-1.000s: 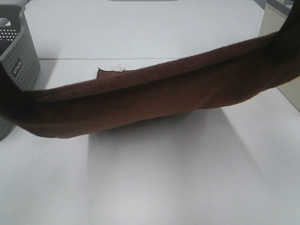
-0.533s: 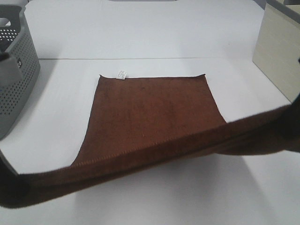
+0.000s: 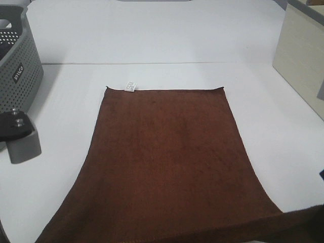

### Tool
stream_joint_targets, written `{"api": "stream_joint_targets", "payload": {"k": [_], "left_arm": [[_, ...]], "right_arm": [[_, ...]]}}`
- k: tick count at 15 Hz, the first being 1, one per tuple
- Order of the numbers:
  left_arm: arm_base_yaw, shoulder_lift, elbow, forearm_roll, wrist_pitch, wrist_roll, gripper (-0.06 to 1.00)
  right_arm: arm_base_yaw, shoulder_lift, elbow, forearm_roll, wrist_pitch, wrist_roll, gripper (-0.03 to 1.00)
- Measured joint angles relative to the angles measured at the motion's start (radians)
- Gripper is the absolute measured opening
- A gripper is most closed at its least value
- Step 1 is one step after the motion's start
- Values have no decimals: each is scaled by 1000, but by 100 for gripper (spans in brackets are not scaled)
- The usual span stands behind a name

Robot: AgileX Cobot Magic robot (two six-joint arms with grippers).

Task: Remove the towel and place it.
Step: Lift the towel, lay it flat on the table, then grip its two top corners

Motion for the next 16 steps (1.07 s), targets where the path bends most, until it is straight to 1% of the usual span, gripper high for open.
{"api": "stream_joint_targets", "payload": {"k": [3, 5, 8, 10, 12, 14, 16], "left_arm": [[0, 33, 24, -33, -2, 0, 0], [0, 106, 24, -55, -5, 0, 0], [0, 215, 24, -79, -5, -3, 0], [0, 298, -2, -106, 15, -27, 0], [-1, 366, -27, -108, 22, -30, 0], [-3, 449, -64, -106, 31, -35, 0], [-28, 501, -106, -105, 37, -64, 0]], "right_arm": [[0, 0, 27, -5, -1, 0, 1], [0, 14, 30, -21, -1, -6, 1], [0, 69, 65, -26, -2, -49, 1], [0, 160, 98, -43, -52, -97, 1], [0, 257, 99, -56, -108, -136, 1], [-1, 354, 99, -61, -143, -184, 1], [-2, 416, 99, -61, -179, -215, 1]]}}
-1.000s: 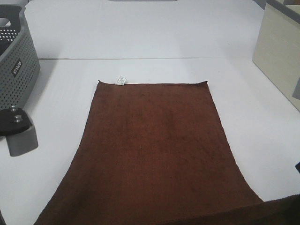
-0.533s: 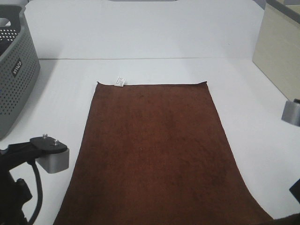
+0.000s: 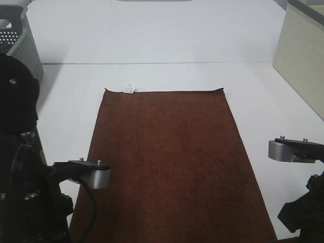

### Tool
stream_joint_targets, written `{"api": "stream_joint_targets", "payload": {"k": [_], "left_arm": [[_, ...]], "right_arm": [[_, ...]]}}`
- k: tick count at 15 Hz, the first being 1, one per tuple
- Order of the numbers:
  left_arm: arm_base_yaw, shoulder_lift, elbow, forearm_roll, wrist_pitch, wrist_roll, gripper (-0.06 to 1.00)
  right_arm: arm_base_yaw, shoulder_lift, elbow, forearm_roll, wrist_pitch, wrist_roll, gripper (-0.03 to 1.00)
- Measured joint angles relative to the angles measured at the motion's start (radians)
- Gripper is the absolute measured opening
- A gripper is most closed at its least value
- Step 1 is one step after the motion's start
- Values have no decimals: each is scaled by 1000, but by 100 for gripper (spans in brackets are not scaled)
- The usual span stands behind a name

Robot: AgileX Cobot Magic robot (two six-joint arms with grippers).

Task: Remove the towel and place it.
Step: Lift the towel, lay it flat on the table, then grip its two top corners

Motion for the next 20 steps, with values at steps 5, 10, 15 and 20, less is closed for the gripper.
{"api": "stream_joint_targets", "payload": {"k": [5, 10, 15, 20], "left_arm": [[-147, 66, -101, -2, -54, -47, 0], [-240, 111, -132, -2, -102, -74, 7], [-243, 111, -183, 29, -76, -199, 91], [-222, 112, -256, 87, -58, -202, 98]], "right_arm": [[0, 36, 3, 51, -41, -31, 2], [-1, 36, 14, 83, 1, -63, 16], [-1, 36, 7, 77, 1, -67, 77], [-19, 37, -98, -24, -35, -56, 82]]}}
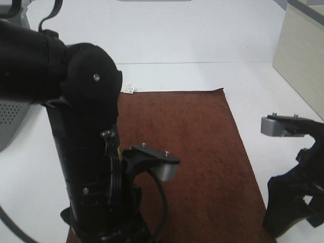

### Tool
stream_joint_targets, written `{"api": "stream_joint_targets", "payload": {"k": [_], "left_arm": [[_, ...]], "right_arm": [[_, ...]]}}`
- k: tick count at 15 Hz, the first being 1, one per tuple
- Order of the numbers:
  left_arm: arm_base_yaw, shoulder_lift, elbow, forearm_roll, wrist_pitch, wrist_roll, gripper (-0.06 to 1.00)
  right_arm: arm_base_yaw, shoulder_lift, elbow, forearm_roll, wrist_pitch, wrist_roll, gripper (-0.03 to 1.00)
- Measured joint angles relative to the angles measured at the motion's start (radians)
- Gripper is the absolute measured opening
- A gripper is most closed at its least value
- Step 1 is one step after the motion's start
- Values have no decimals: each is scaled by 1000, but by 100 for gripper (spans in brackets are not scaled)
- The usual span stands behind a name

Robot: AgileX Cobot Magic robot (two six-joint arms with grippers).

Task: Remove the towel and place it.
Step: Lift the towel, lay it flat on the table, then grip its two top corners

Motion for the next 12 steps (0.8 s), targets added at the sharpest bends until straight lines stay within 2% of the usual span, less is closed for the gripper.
{"api": "stream_joint_targets", "payload": {"k": [2, 4, 5, 9, 12], "left_arm": [[95, 0, -43, 38, -7, 2, 98], [228, 0, -84, 55, -39, 22, 98], [294, 0, -103, 58, -70, 27, 98], [544, 33, -177, 71, -256, 32, 98], [683, 126, -244, 55, -301, 100, 98]], "right_arm": [[-104, 2, -80, -30, -11, 10, 82], [-220, 37, -209, 43, -12, -15, 82], [-244, 73, -274, 80, 2, -33, 82], [-249, 247, -548, 77, -22, -32, 84], [-249, 432, -744, 77, -13, -51, 84]]}}
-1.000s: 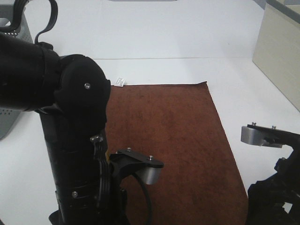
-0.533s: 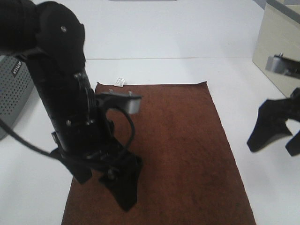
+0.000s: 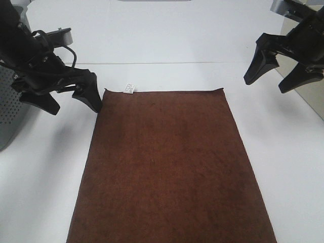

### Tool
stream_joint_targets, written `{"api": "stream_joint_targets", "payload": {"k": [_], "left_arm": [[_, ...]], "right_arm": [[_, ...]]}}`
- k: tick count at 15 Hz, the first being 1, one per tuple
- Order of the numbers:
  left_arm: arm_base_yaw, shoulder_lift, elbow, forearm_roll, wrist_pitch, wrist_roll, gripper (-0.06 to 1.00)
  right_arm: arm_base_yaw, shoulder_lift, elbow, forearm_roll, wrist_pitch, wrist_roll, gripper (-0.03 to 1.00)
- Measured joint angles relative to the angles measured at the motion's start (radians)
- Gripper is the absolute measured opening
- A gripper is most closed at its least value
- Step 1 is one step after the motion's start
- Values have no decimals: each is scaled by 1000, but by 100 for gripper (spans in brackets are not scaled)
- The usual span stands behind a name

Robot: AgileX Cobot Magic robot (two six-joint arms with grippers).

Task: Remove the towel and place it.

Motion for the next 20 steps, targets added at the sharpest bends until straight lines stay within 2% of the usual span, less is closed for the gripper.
{"api": "stream_joint_targets", "payload": {"k": [2, 4, 6, 11, 14, 17, 20], "left_arm": [[50, 76, -78, -46, 0, 48, 98], [68, 182, -208, -82, 0, 93, 98], [68, 303, -365, -90, 10, 115, 98], [68, 561, -730, -92, 130, 111, 98], [68, 628, -795, -127, 141, 111, 98], [68, 634, -803, -141, 141, 111, 98], [68, 634, -803, -141, 141, 111, 98]], "right_arm": [[0, 109, -114, 0, 1, -26, 84], [0, 210, -213, 0, 1, -42, 84], [0, 300, -299, 0, 1, -52, 84], [0, 471, -431, 0, 15, -79, 84], [0, 531, -442, 48, -40, -90, 84], [0, 554, -452, 113, -52, -108, 84], [0, 555, -455, 118, -52, -97, 84]]}}
